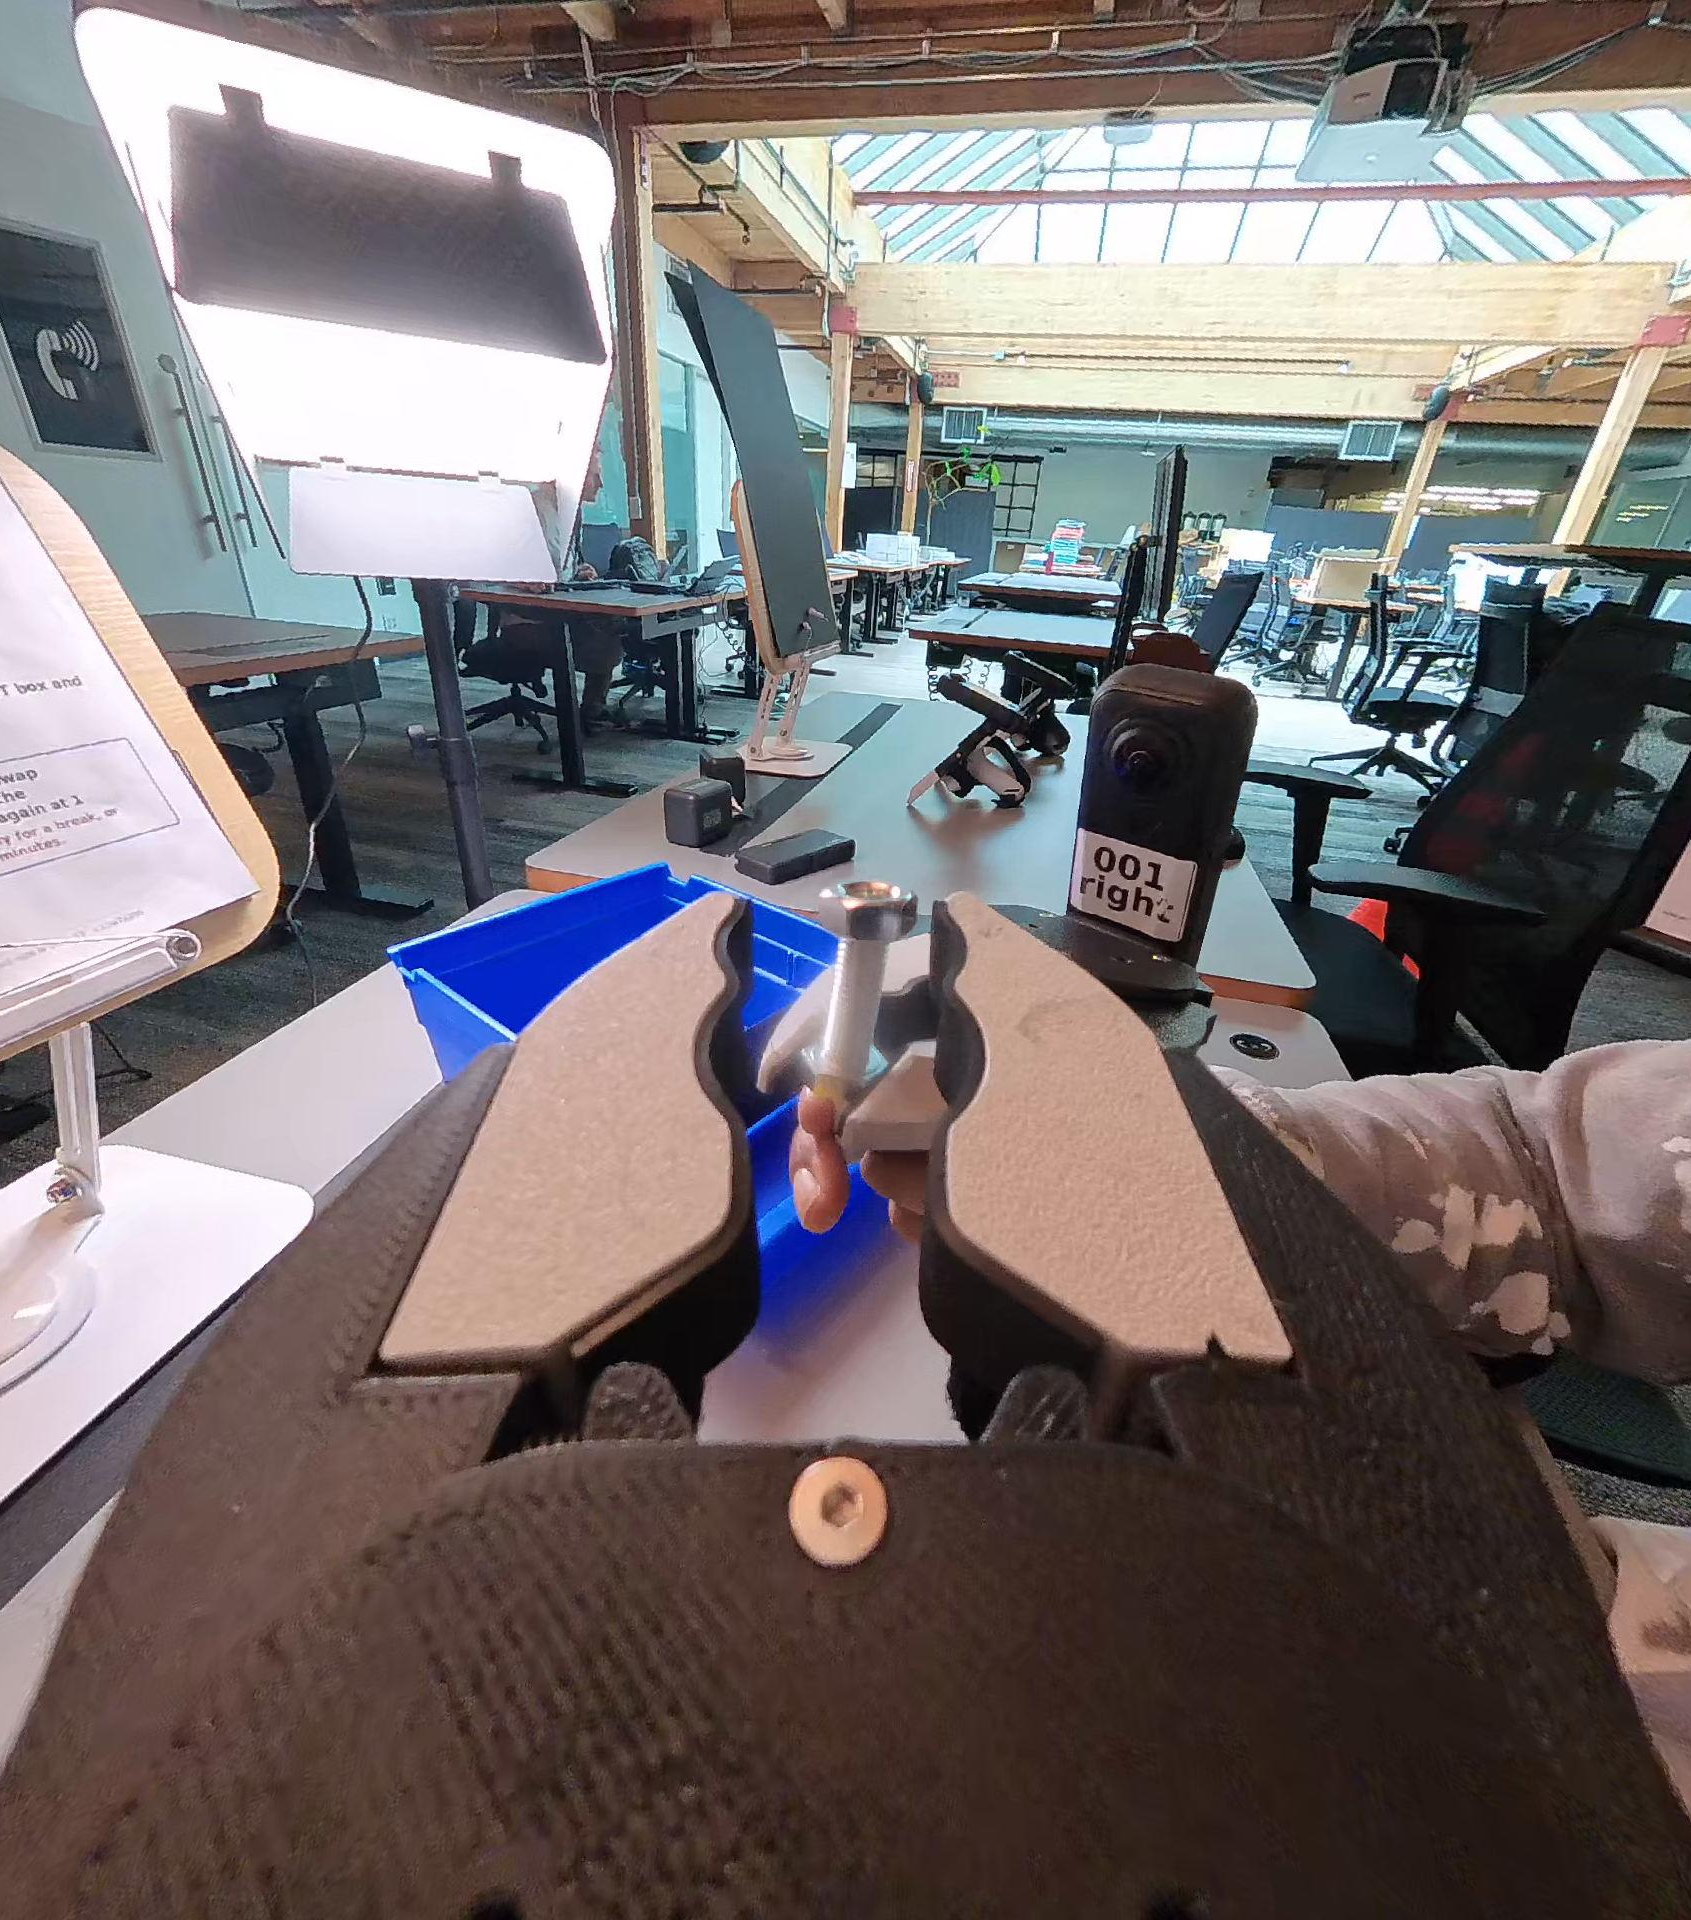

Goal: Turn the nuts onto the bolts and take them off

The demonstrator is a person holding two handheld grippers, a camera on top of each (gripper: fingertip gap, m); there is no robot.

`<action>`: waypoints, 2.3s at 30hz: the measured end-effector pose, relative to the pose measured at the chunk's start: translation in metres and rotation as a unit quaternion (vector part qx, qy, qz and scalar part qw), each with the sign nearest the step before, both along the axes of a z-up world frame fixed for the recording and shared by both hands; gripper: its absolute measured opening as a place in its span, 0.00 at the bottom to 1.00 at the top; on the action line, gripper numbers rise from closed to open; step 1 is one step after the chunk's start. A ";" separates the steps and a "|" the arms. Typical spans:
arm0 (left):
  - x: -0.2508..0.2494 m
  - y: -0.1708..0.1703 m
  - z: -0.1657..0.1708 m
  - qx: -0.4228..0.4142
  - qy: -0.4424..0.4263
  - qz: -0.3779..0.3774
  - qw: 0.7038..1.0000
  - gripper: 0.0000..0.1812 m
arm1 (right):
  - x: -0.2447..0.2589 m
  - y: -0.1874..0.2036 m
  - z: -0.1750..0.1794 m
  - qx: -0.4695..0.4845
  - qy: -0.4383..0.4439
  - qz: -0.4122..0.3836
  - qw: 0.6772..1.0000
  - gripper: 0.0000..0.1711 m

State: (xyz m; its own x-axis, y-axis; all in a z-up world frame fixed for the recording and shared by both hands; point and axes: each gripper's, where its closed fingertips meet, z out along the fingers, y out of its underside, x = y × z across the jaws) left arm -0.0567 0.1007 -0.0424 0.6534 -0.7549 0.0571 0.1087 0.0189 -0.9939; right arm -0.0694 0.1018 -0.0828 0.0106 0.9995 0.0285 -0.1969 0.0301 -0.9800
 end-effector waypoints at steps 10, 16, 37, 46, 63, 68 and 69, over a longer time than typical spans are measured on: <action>-0.006 0.001 0.000 -0.001 -0.008 -0.001 1.000 0.15 | 0.004 -0.008 0.008 0.013 0.026 0.021 0.999 0.11; -0.005 -0.003 0.003 0.002 -0.033 -0.031 0.999 0.16 | 0.004 -0.008 0.008 0.024 0.025 0.018 0.999 0.11; -0.040 0.037 -0.045 -0.066 -0.091 -0.007 0.994 0.16 | -0.006 0.011 -0.027 -0.002 -0.036 0.021 0.999 0.11; -0.033 0.051 -0.075 -0.106 -0.086 -0.003 0.991 0.17 | -0.001 0.017 -0.024 -0.010 -0.026 0.015 0.999 0.11; 0.021 -0.026 -0.104 -0.146 0.102 -0.236 0.955 0.15 | 0.026 0.042 0.001 -0.009 0.007 -0.020 1.000 0.10; 0.080 -0.101 -0.178 -0.212 0.253 -0.384 0.862 0.17 | 0.044 0.054 0.016 -0.007 0.023 -0.042 0.999 0.10; 0.084 -0.112 -0.193 -0.226 0.271 -0.395 0.848 0.17 | 0.047 0.056 0.018 -0.007 0.026 -0.044 0.999 0.10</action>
State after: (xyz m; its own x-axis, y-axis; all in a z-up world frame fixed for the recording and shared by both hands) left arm 0.0274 -0.0109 -0.2358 -0.0235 -0.9504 0.3101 -0.5659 -0.2430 -0.7879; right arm -0.0229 0.1576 -0.0643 0.0994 0.9950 0.0113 -0.2448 0.0355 -0.9689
